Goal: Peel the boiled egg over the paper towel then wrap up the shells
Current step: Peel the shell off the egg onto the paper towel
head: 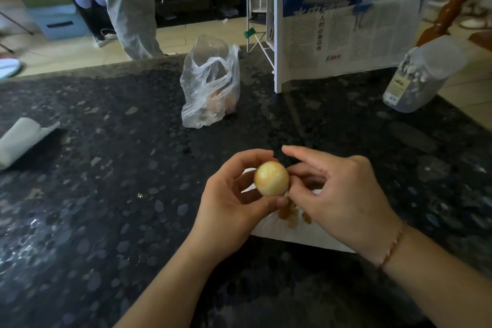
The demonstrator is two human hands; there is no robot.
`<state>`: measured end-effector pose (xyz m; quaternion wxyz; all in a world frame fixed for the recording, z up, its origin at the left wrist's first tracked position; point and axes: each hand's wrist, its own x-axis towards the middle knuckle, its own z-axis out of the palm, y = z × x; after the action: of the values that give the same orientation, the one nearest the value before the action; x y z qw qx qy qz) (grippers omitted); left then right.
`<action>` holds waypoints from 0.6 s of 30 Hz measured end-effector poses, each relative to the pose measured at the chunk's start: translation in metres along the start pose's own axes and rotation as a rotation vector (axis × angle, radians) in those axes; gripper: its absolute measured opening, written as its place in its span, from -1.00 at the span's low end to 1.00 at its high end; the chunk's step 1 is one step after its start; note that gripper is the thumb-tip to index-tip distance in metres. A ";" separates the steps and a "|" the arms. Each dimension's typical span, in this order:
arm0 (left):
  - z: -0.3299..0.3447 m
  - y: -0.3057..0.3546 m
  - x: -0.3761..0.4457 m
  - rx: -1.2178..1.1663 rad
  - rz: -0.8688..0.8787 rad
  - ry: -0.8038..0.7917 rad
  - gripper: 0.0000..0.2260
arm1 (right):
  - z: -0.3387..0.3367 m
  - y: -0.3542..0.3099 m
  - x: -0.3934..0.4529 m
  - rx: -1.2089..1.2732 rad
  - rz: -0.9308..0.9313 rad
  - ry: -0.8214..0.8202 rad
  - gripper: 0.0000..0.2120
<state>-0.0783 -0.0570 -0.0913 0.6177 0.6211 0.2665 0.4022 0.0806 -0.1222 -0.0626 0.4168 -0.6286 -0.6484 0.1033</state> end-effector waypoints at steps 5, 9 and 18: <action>0.001 0.002 0.000 -0.023 -0.004 -0.010 -0.55 | 0.002 0.000 0.001 -0.001 -0.014 0.055 -0.66; -0.002 0.000 0.001 -0.059 -0.003 -0.018 -0.54 | -0.001 -0.004 0.001 0.046 -0.015 0.041 -0.78; -0.006 0.003 0.002 -0.148 -0.018 -0.012 -0.53 | -0.005 -0.002 0.004 -0.046 -0.015 0.078 -0.84</action>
<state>-0.0827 -0.0521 -0.0884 0.6670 0.5736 0.2378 0.4118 0.0833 -0.1204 -0.0565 0.4281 -0.6366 -0.6386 0.0604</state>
